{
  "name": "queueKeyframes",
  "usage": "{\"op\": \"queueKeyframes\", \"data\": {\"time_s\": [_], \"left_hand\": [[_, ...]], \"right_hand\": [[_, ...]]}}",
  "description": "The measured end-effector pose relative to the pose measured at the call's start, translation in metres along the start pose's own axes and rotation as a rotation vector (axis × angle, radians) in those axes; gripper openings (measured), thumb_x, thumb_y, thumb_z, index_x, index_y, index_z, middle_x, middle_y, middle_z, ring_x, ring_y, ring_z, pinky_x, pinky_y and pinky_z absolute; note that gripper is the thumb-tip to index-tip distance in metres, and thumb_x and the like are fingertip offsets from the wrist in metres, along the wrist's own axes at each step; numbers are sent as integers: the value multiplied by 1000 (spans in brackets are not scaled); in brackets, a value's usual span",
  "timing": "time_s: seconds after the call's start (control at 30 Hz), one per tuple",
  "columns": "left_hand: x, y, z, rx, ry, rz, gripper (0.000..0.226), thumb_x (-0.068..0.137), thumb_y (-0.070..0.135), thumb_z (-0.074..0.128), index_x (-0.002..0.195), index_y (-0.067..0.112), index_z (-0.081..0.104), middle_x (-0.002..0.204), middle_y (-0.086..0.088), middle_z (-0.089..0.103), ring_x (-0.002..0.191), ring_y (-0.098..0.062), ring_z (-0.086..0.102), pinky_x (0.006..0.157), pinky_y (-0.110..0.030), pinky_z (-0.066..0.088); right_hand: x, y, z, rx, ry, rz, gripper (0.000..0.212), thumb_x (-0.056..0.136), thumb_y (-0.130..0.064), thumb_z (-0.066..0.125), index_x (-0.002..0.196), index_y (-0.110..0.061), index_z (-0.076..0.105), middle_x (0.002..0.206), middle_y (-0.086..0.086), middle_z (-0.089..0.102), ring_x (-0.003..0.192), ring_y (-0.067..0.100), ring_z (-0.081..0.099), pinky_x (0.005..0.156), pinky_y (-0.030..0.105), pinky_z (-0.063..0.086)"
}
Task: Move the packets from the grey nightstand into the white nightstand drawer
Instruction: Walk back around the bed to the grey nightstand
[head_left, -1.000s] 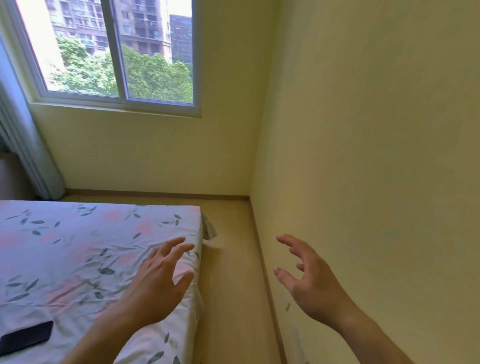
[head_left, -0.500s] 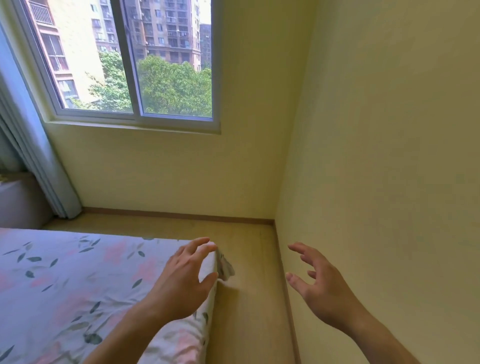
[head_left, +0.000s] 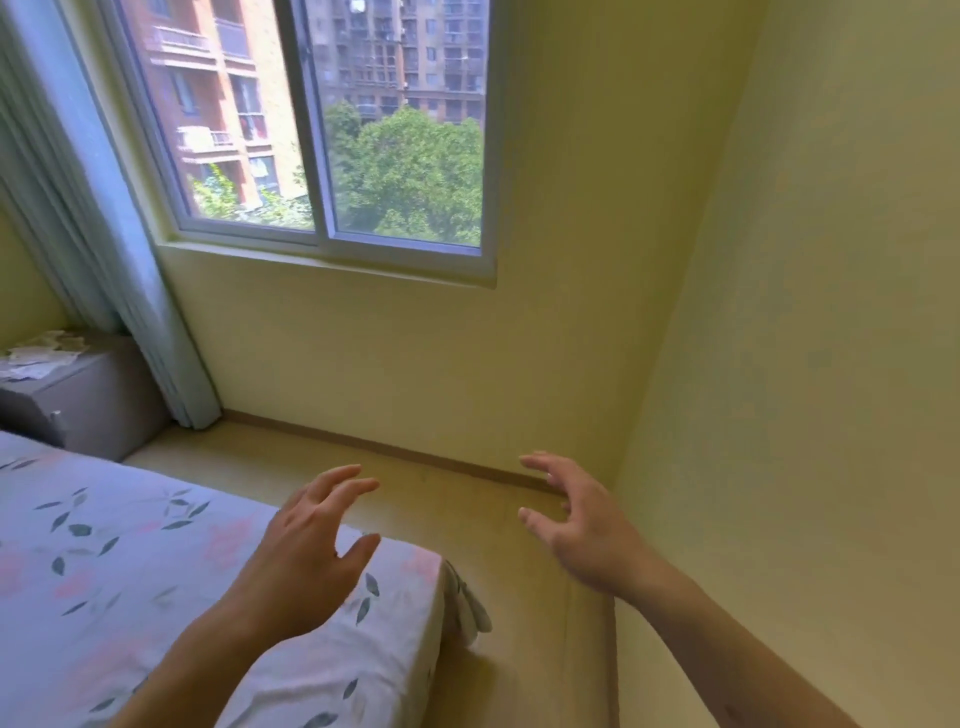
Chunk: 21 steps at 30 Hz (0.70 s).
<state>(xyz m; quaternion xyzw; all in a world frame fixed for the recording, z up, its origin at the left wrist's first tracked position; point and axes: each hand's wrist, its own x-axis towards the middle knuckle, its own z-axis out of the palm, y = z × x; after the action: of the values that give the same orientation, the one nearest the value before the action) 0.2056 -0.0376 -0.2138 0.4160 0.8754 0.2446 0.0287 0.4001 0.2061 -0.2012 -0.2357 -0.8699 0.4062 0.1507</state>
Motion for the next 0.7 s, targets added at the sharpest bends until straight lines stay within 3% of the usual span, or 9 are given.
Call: {"op": "queueKeyframes", "data": {"time_s": [0.2,0.37,0.7], "left_hand": [[65,-34,5,49,69,-226,55,96,46,62,147,42,41,159,19,31,143,-10,33,118,-36,32],[149,-70,22,57,120,-334,57,95,45,63,148,41,41,159,17,31,144,-12,34,117,-38,33],[378,-102,58,-16,137,-309,55,93,39,66,145,34,47,154,15,38,139,-11,37,115,-35,34]], "right_hand": [[136,6,-2,0,-164,-136,59,95,-33,69,148,-40,42,155,-23,38,143,3,35,120,40,37],[254,26,5,12,-210,-188,58,93,-33,71,145,-43,45,154,-25,38,143,5,37,118,44,39],[468,72,-29,-25,-224,-187,57,92,-31,73,142,-45,48,153,-26,39,140,0,39,119,39,38]]}}
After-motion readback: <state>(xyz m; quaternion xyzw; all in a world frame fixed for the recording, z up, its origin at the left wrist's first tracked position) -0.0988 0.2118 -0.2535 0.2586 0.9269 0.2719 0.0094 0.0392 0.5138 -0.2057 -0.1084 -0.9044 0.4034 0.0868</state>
